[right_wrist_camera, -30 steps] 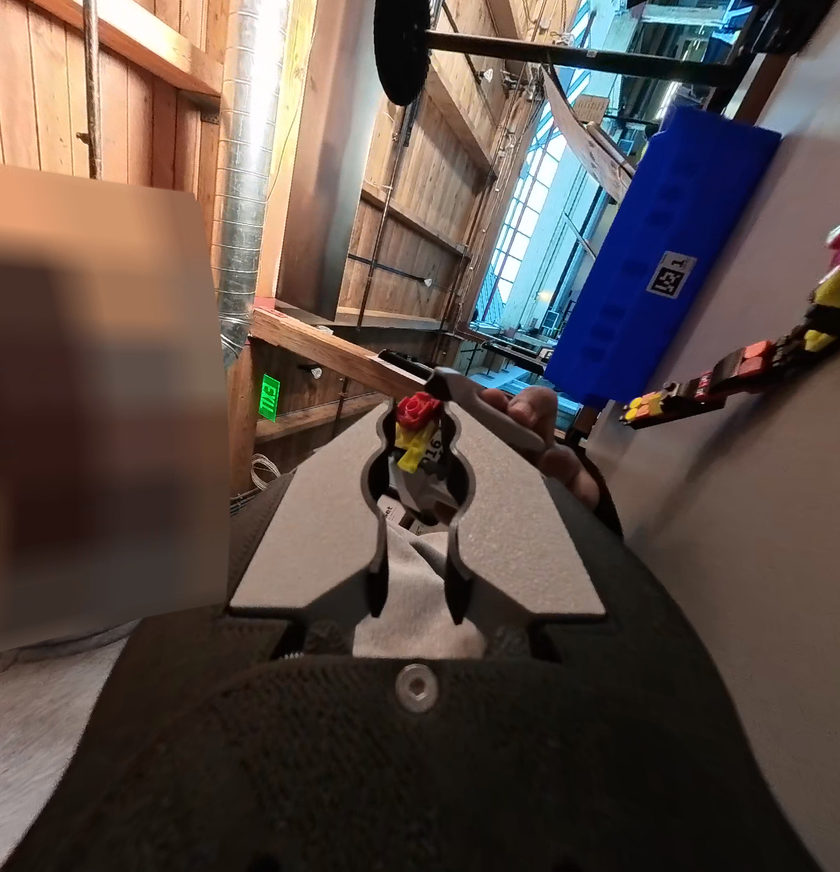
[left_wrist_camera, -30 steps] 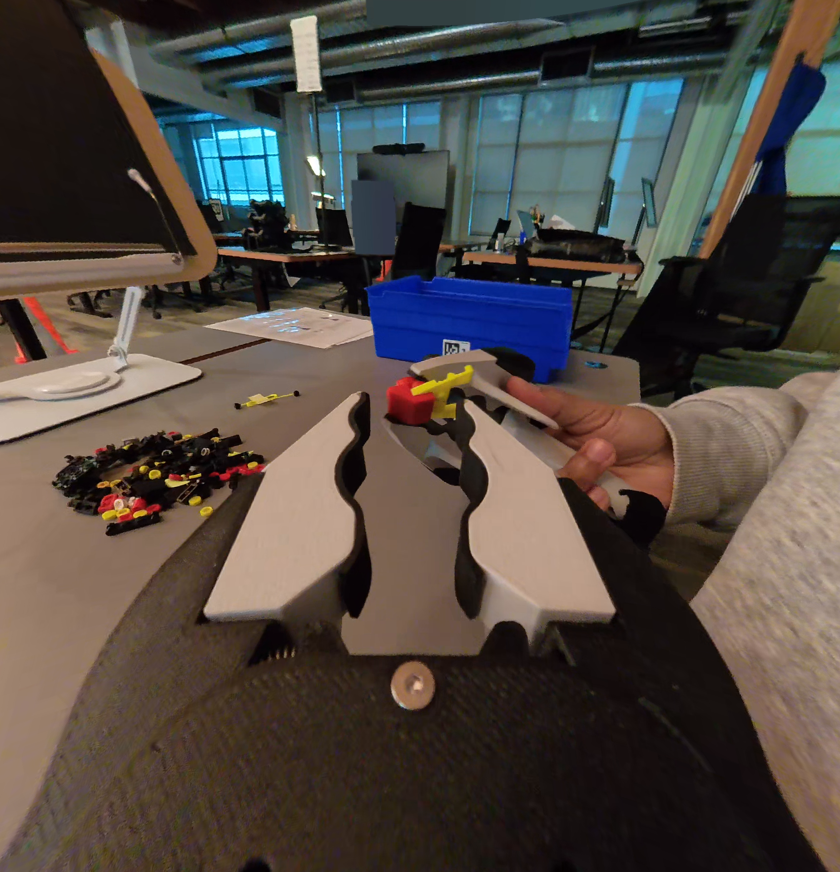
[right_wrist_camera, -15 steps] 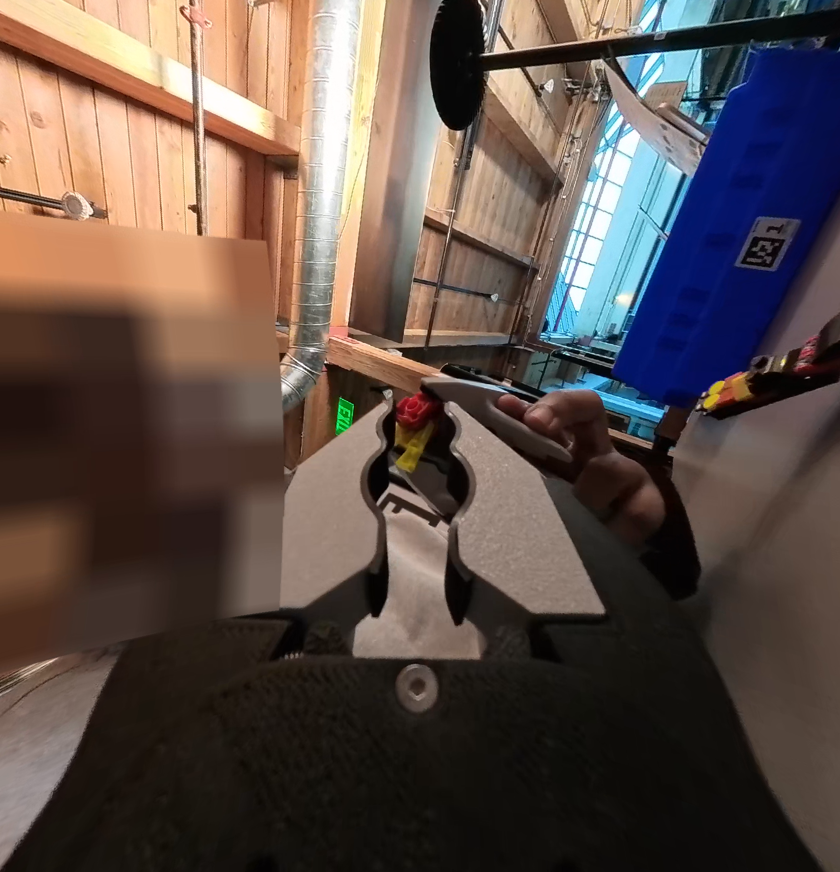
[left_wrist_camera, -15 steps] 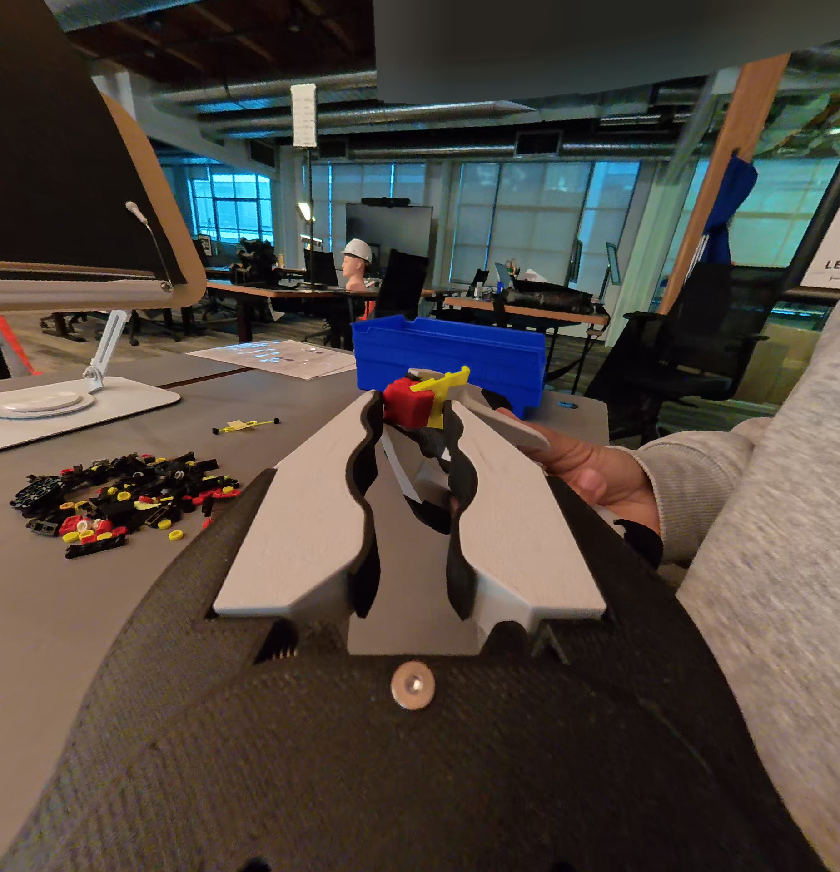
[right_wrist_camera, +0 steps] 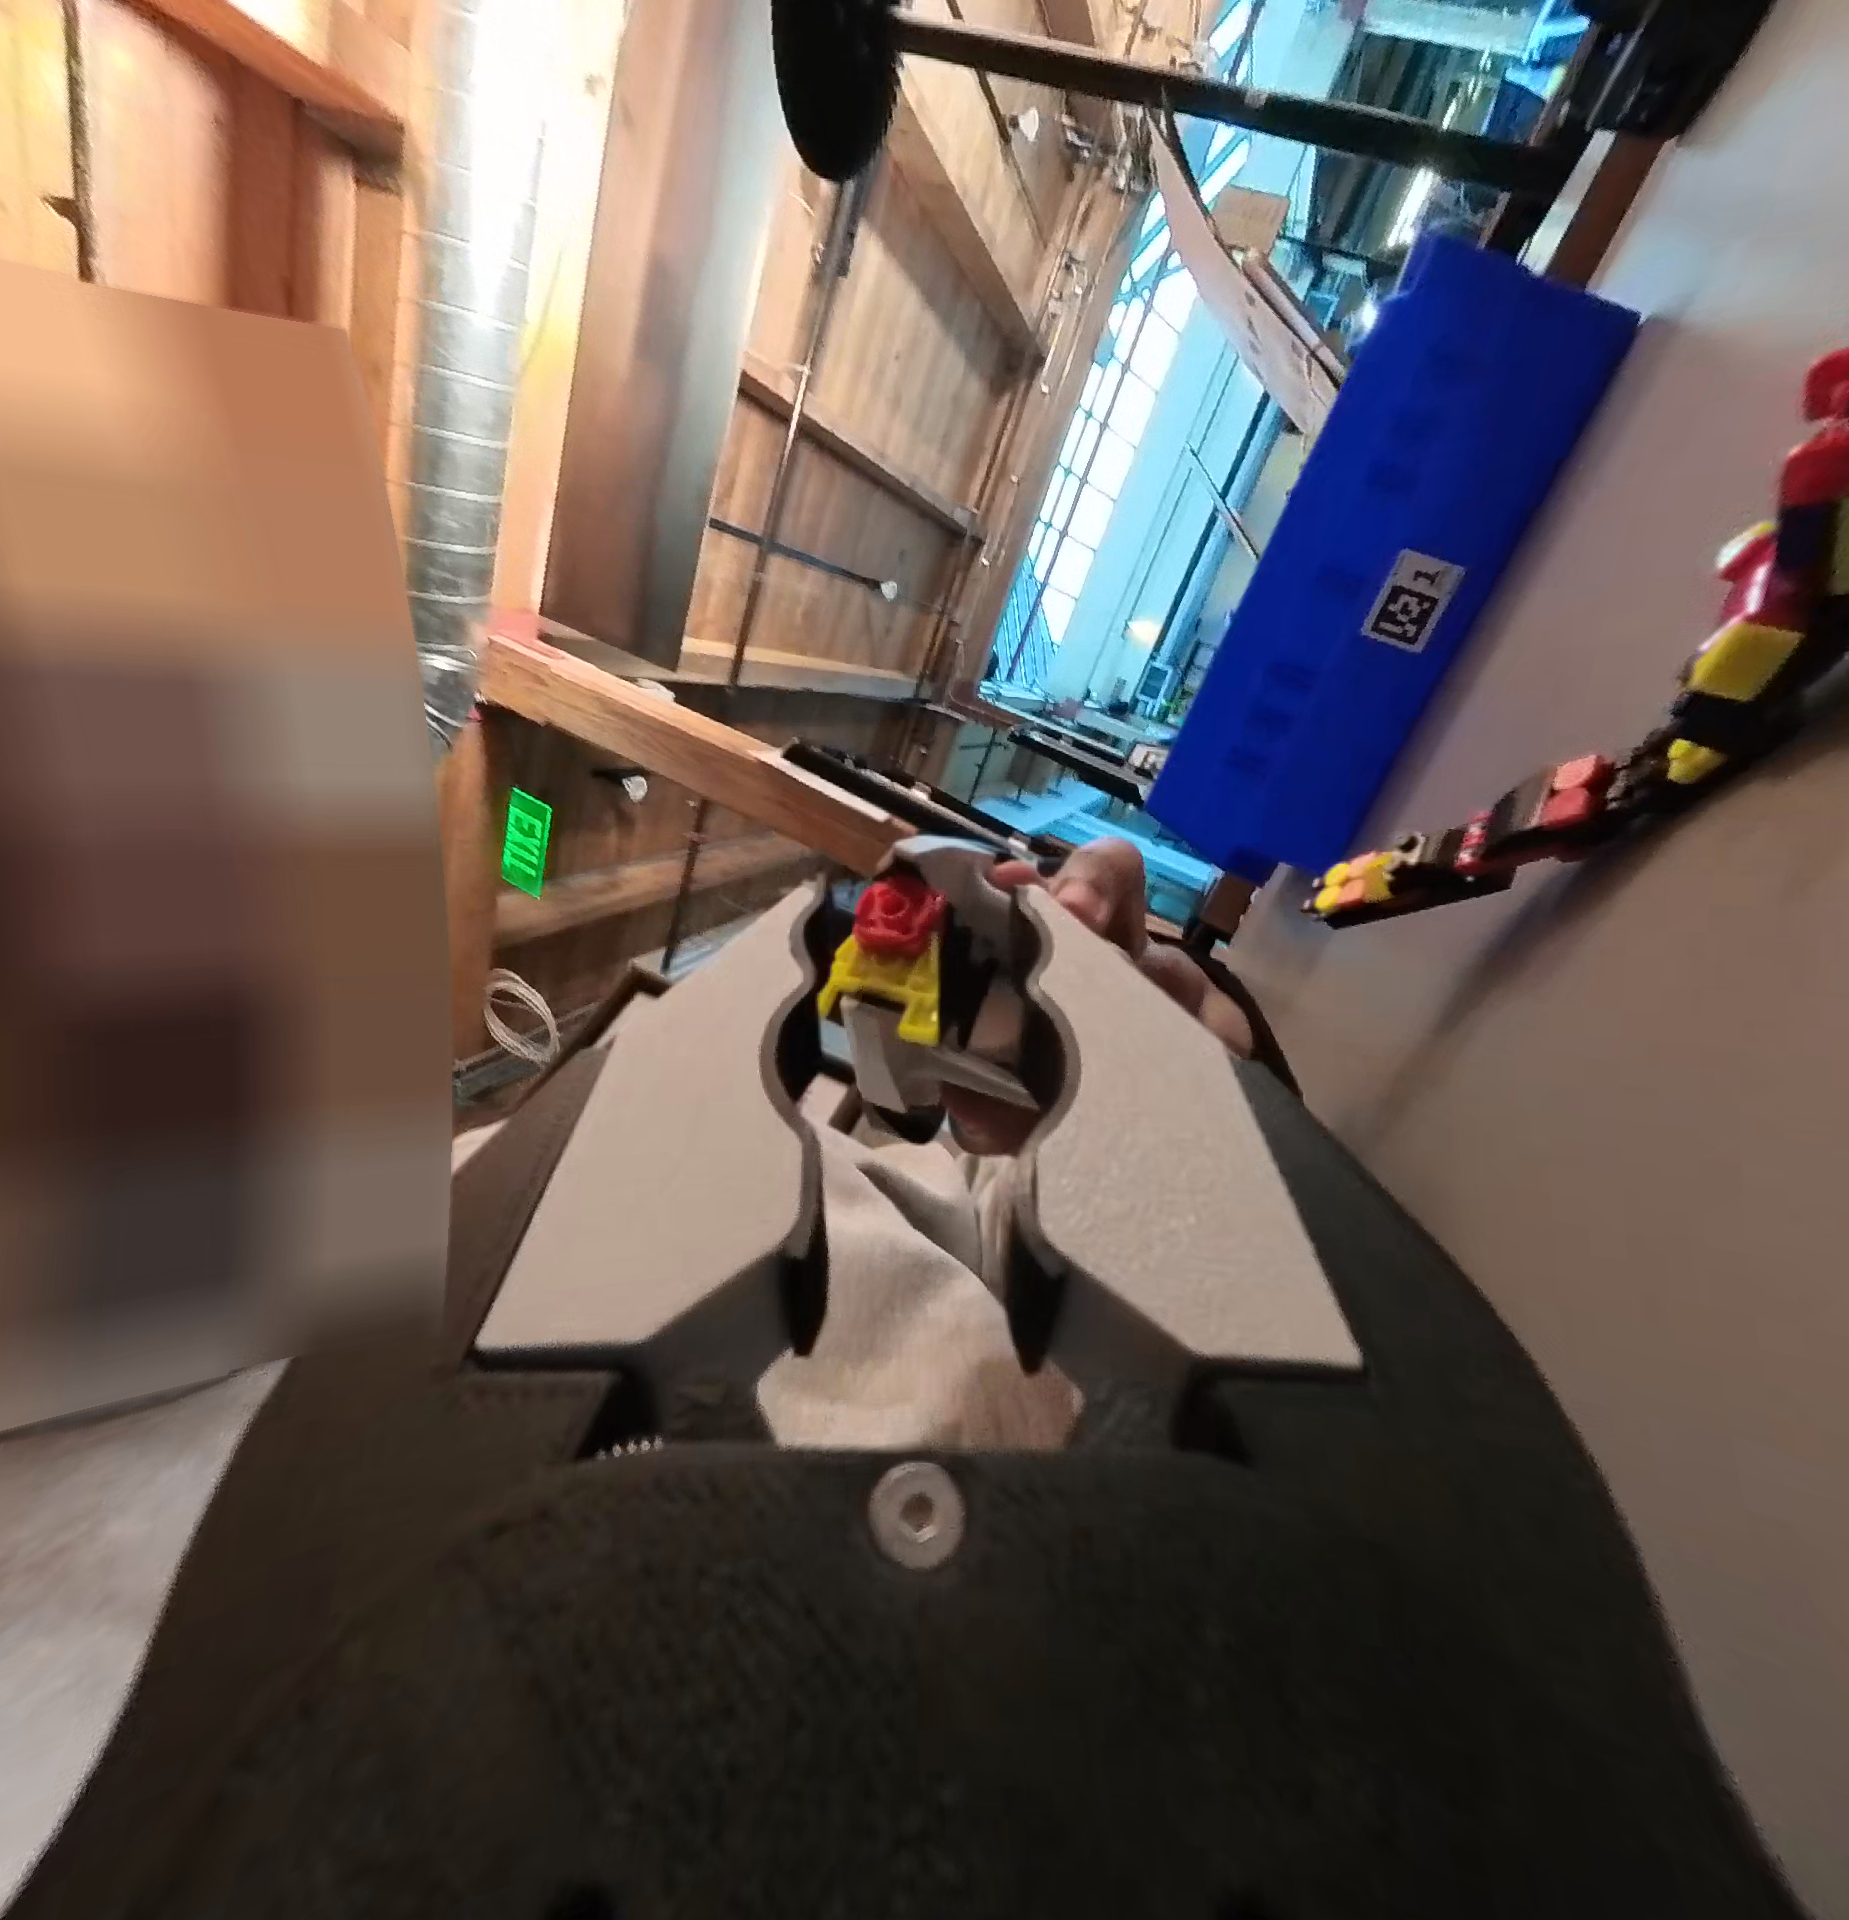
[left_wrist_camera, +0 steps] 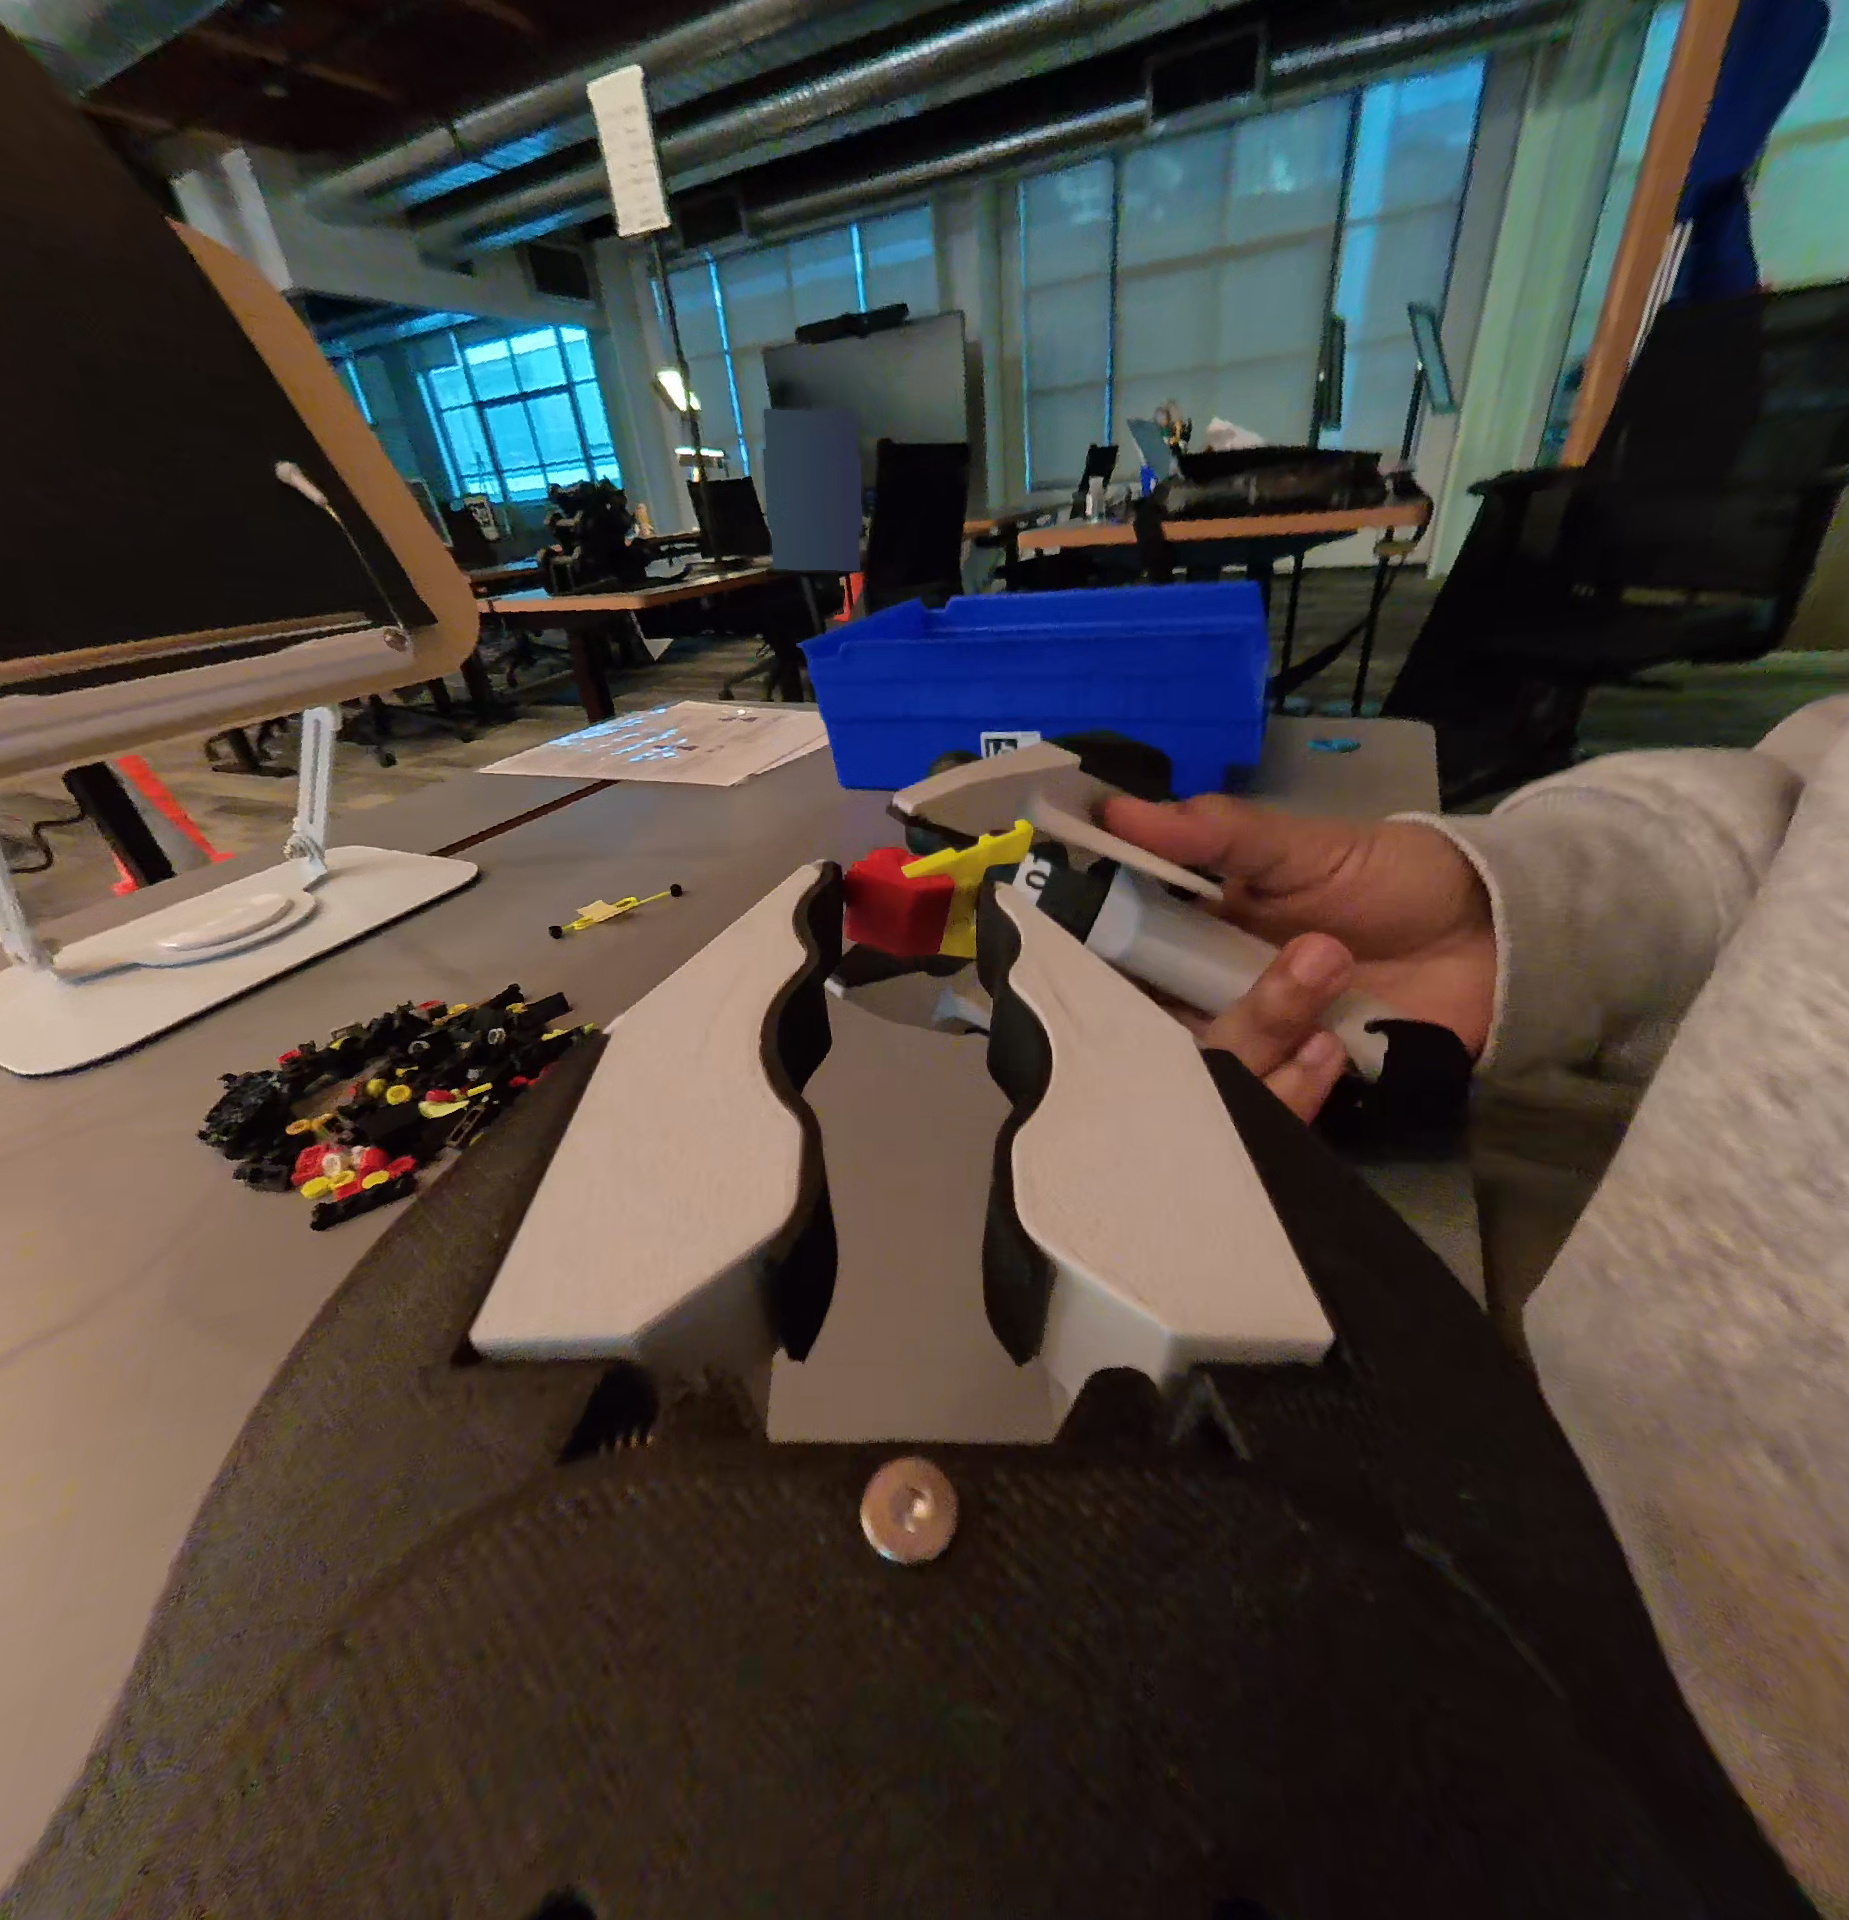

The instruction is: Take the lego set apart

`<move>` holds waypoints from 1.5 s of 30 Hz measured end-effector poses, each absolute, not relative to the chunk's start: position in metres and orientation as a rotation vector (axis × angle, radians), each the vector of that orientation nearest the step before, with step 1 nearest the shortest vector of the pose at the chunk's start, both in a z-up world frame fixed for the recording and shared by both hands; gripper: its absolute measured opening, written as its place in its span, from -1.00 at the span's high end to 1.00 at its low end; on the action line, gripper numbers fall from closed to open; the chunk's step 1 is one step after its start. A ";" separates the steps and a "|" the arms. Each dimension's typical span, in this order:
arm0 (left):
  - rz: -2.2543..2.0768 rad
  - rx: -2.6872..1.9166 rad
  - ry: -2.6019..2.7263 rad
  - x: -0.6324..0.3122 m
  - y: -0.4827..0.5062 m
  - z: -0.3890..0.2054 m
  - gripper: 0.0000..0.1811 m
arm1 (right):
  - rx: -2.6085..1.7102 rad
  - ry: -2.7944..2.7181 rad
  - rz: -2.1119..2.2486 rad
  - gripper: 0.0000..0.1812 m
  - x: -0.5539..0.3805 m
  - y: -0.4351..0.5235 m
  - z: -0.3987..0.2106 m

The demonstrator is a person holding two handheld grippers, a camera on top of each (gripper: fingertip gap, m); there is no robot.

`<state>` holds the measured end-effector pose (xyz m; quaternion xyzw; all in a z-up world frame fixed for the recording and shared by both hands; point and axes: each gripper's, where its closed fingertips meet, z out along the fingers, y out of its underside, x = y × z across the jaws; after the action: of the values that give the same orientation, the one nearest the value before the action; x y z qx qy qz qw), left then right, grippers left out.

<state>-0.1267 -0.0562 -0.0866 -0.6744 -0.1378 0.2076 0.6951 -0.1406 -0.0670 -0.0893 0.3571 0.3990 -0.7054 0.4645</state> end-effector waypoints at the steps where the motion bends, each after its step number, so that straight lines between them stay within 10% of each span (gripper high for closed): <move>1: 0.474 -1.514 -0.297 -0.126 -0.056 -0.087 0.73 | 0.867 1.000 -1.724 0.65 -0.139 -0.067 -0.090; 45: 0.838 -1.662 -0.353 -0.148 -0.044 -0.108 0.74 | 1.104 0.982 -1.830 0.87 -0.151 -0.059 -0.104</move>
<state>-0.1479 -0.0436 -0.1076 -0.7121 -0.1513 0.3590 0.5841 -0.1514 -0.0588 -0.1044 0.4333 0.3855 -0.7182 0.3845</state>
